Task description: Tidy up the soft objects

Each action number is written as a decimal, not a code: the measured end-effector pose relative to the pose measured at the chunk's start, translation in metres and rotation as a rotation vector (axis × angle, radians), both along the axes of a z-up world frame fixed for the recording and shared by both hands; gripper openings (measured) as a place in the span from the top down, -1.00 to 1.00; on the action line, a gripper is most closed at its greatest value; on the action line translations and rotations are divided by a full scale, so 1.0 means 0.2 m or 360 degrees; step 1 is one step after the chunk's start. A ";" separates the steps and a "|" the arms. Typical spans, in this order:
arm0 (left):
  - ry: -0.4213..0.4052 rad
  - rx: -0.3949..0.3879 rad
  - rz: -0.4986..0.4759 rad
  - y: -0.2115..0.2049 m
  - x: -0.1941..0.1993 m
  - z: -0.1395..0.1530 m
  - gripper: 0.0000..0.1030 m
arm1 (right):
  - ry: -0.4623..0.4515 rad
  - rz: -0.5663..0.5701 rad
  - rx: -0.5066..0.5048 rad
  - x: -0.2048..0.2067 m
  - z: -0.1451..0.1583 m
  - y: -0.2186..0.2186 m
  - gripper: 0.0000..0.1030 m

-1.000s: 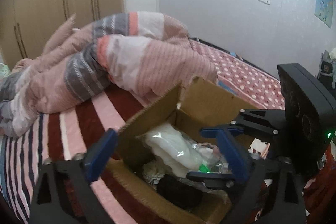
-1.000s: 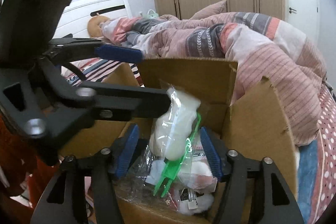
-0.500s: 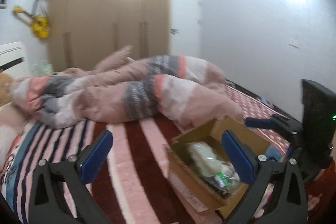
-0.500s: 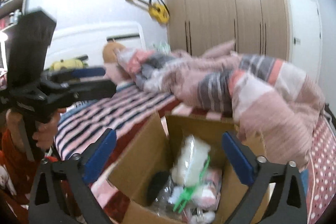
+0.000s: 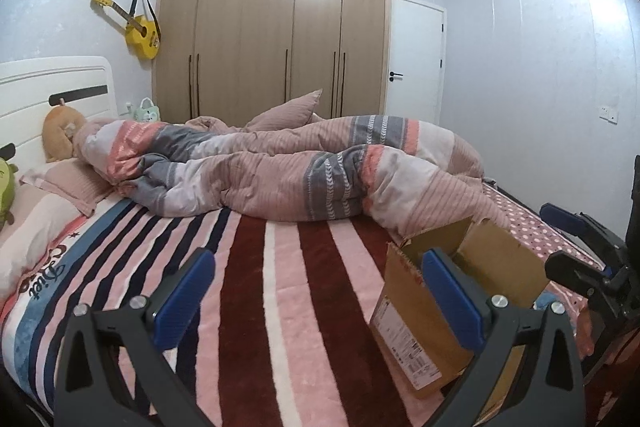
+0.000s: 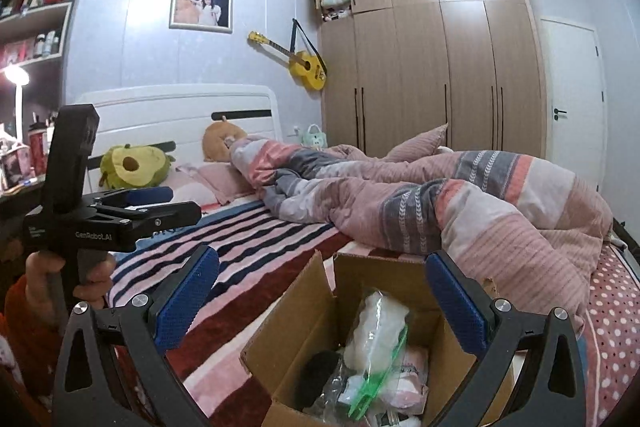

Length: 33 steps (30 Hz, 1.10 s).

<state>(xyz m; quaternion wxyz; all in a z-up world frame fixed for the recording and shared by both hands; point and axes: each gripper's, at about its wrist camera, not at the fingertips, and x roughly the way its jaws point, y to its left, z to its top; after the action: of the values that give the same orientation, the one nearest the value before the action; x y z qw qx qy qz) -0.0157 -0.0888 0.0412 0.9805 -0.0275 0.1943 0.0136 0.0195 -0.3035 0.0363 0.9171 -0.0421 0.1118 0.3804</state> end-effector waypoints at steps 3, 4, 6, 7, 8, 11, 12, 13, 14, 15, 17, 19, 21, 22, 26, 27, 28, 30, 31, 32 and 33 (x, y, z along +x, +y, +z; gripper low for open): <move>-0.0006 0.0015 0.0017 0.00 0.00 -0.01 -0.99 | 0.0011 0.0001 0.0003 0.00 -0.01 0.00 -1.00; -0.0010 0.0018 0.0016 0.00 0.00 -0.01 -0.99 | 0.0012 0.0001 0.0008 0.00 -0.01 0.00 -1.00; -0.0018 0.0026 0.0019 -0.01 0.00 0.00 -0.99 | 0.0009 0.0000 0.0014 0.00 0.00 0.00 -1.00; -0.0022 0.0034 0.0019 -0.01 0.00 0.00 -0.99 | 0.0006 -0.0001 0.0014 0.00 0.00 0.00 -1.00; -0.0024 0.0039 0.0020 -0.01 -0.01 0.00 -0.99 | 0.0004 0.0000 0.0015 0.00 0.00 -0.01 -1.00; -0.0029 0.0041 0.0014 -0.02 -0.01 0.00 -0.99 | 0.0007 -0.0002 0.0013 0.00 0.00 -0.01 -1.00; -0.0029 0.0038 0.0008 -0.02 -0.01 0.00 -0.99 | 0.0005 0.0001 0.0015 0.00 0.00 -0.01 -1.00; -0.0031 0.0038 0.0008 -0.02 -0.01 0.01 -0.99 | 0.0006 0.0002 0.0014 0.00 0.00 -0.01 -1.00; -0.0032 0.0041 0.0010 -0.02 -0.01 0.00 -0.99 | 0.0006 0.0001 0.0012 0.00 0.00 -0.01 -1.00; -0.0032 0.0042 0.0012 -0.03 -0.01 0.00 -0.99 | 0.0005 -0.0001 0.0012 0.00 0.00 0.00 -1.00; -0.0031 0.0034 0.0004 -0.02 -0.01 0.00 -0.99 | 0.0002 -0.0004 0.0010 0.00 0.00 0.00 -1.00; -0.0031 0.0030 0.0002 -0.03 -0.01 0.00 -0.99 | 0.0007 -0.0001 0.0016 0.00 0.00 0.00 -1.00; -0.0031 0.0038 0.0006 -0.03 -0.01 0.00 -0.99 | 0.0003 -0.0001 0.0017 0.00 0.00 0.00 -1.00; -0.0031 0.0039 0.0006 -0.03 -0.01 0.00 -0.99 | 0.0001 -0.0001 0.0016 0.00 0.00 -0.01 -1.00; -0.0032 0.0032 0.0000 -0.04 -0.01 0.00 -0.99 | -0.0002 -0.0003 0.0013 0.00 0.01 -0.01 -1.00; -0.0032 0.0033 0.0000 -0.04 -0.01 0.00 -0.99 | -0.0003 -0.0002 0.0013 0.01 0.01 -0.01 -1.00; -0.0033 0.0038 0.0006 -0.04 -0.01 0.00 -0.99 | -0.0002 0.0001 0.0015 0.01 0.01 -0.01 -1.00; -0.0035 0.0042 0.0005 -0.04 -0.01 0.00 -0.99 | -0.0001 0.0003 0.0014 0.01 0.01 -0.02 -1.00; -0.0035 0.0041 0.0003 -0.04 -0.01 0.00 -0.99 | -0.0001 0.0003 0.0012 0.01 0.01 -0.02 -1.00; -0.0034 0.0037 0.0000 -0.04 -0.01 0.00 -0.99 | 0.0000 0.0000 0.0009 0.01 0.01 -0.02 -1.00; -0.0034 0.0034 0.0000 -0.04 -0.01 0.00 -0.99 | -0.0002 -0.0002 0.0010 0.01 0.01 -0.02 -1.00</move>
<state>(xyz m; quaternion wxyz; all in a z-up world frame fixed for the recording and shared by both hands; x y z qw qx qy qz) -0.0177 -0.0973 0.0410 0.9827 -0.0170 0.1838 0.0153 0.0217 -0.3070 0.0381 0.9176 -0.0393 0.1101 0.3800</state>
